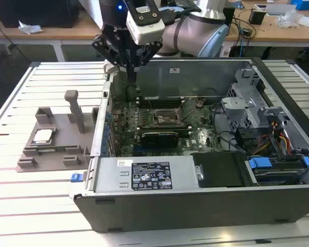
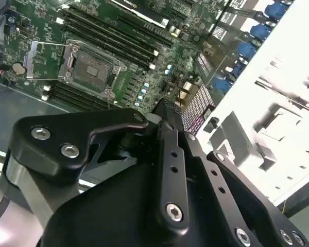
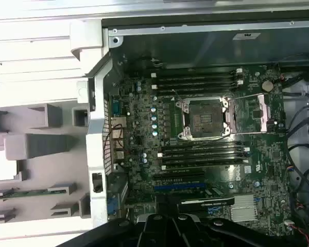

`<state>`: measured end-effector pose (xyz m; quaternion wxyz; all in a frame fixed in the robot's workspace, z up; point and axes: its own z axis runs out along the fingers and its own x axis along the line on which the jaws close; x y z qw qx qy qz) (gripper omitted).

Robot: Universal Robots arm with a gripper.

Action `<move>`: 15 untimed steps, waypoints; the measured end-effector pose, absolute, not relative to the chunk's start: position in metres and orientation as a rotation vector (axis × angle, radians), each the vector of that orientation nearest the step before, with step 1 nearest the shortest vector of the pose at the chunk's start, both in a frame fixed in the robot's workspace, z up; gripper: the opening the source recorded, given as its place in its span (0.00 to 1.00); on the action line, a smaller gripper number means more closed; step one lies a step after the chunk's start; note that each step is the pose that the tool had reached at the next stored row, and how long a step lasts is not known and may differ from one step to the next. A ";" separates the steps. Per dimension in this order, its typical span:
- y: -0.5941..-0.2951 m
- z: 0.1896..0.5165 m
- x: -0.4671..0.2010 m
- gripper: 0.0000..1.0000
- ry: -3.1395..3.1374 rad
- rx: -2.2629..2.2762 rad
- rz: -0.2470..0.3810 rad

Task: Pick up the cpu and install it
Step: 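Reach for the cpu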

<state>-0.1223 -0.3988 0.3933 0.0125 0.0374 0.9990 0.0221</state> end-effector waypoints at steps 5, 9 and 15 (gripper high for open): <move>-0.399 0.393 -0.162 0.11 3.114 0.117 0.069; -0.399 0.393 -0.174 0.11 3.114 0.117 0.069; -0.399 0.393 -0.198 0.11 3.114 0.117 0.069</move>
